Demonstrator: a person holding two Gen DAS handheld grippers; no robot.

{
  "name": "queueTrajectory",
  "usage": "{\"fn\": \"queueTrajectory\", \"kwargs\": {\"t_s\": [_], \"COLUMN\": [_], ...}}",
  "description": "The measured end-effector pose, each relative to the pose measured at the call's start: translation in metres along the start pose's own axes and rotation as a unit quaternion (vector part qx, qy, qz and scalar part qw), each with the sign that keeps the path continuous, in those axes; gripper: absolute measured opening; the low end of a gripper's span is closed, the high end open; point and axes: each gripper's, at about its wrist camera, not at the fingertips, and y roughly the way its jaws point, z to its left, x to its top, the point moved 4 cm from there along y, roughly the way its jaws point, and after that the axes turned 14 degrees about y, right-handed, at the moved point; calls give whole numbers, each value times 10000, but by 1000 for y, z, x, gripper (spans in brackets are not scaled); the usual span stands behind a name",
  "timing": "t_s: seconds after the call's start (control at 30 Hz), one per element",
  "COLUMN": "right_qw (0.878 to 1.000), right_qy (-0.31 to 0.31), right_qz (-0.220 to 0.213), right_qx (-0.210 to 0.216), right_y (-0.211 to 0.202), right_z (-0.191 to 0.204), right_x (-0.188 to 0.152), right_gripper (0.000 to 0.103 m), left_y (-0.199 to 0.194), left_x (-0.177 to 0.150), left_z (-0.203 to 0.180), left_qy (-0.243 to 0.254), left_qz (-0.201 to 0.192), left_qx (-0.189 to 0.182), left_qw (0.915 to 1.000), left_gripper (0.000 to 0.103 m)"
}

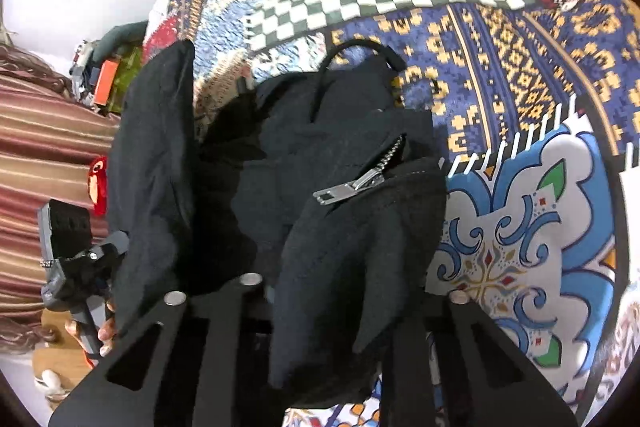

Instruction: Fold large clothes

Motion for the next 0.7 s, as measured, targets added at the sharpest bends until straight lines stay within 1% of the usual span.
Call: {"fn": "queueTrajectory", "kwargs": {"t_s": [0.03,0.17,0.27,0.37,0.43,0.53,0.63,0.7], "right_qw": [10000,9994,9982,9968,9956,9928,9885,9863], "right_qy": [-57,-234,-462,-596,-669,-837,-1074,-1186], "right_qz": [-67,-209,-330,-425,-485,-632,-808,-878], "right_qx": [5,171,186,326,438,583,689,734], "right_y": [-4,-20,-24,-27,-28,-25,-18,-8], "right_z": [5,31,57,81,99,129,160,176], "right_x": [-1,-8,-12,-11,-9,-3,4,8], "right_gripper": [14,11,11,11,10,10,10,10], "left_y": [-4,-28,-57,-88,-117,-151,-184,-199], "left_x": [-1,-8,-8,-4,3,14,38,54], "left_z": [-1,-12,-22,-30,-36,-38,-32,-24], "left_qy": [25,236,486,712,909,1089,1204,1240], "left_qz": [-20,-149,-374,-664,-935,-1223,-1519,-1653], "left_qx": [2,132,294,442,588,750,895,951], "left_qw": [10000,9995,9977,9943,9897,9837,9769,9738], "left_gripper": [85,77,72,69,68,68,68,67]}}
